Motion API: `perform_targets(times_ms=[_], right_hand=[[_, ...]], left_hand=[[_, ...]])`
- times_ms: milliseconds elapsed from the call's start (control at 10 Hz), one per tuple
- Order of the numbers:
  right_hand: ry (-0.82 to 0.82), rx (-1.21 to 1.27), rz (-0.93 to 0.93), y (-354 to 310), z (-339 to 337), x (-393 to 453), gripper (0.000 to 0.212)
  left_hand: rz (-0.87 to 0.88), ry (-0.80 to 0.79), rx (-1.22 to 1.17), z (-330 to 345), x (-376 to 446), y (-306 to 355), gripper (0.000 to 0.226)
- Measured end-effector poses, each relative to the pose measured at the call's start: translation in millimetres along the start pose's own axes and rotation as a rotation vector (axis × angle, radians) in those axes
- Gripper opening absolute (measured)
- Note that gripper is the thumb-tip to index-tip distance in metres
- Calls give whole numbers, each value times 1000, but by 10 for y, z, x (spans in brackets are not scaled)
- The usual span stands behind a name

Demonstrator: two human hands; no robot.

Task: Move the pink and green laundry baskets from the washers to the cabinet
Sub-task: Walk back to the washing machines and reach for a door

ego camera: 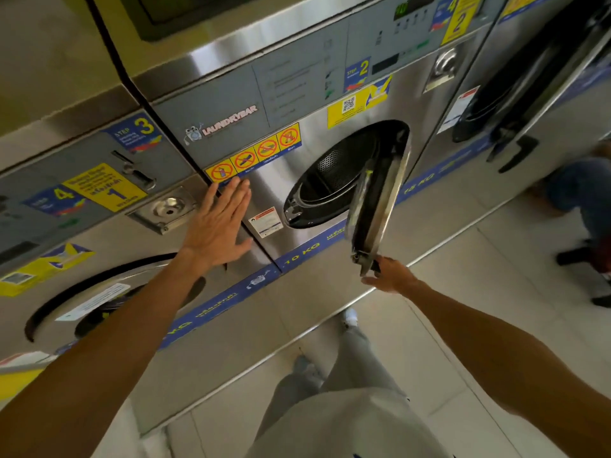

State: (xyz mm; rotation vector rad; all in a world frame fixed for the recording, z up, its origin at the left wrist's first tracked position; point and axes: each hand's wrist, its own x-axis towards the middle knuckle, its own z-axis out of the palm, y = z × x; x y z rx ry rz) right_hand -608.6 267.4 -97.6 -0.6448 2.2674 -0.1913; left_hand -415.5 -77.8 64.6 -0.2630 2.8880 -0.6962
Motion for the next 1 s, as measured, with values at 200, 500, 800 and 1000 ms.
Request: perform_targets(times_ms=[200,500,800,1000], right_hand=[[182,2,26,407,-82,-435,58],[235,-65,170,1176,-343,-582,61],[182,-104,65,1626,-534,-549,63],[-82,-116,-1,1951,-113,-231,131]], left_hand=[[-4,-61,-65,-52,1,7,107],[-6,-136,-184,-284,-20,-2,102],[-280,-343,-535,-562,-810,911,92],[-527,-375,-679,-913,-1597,1954,86]])
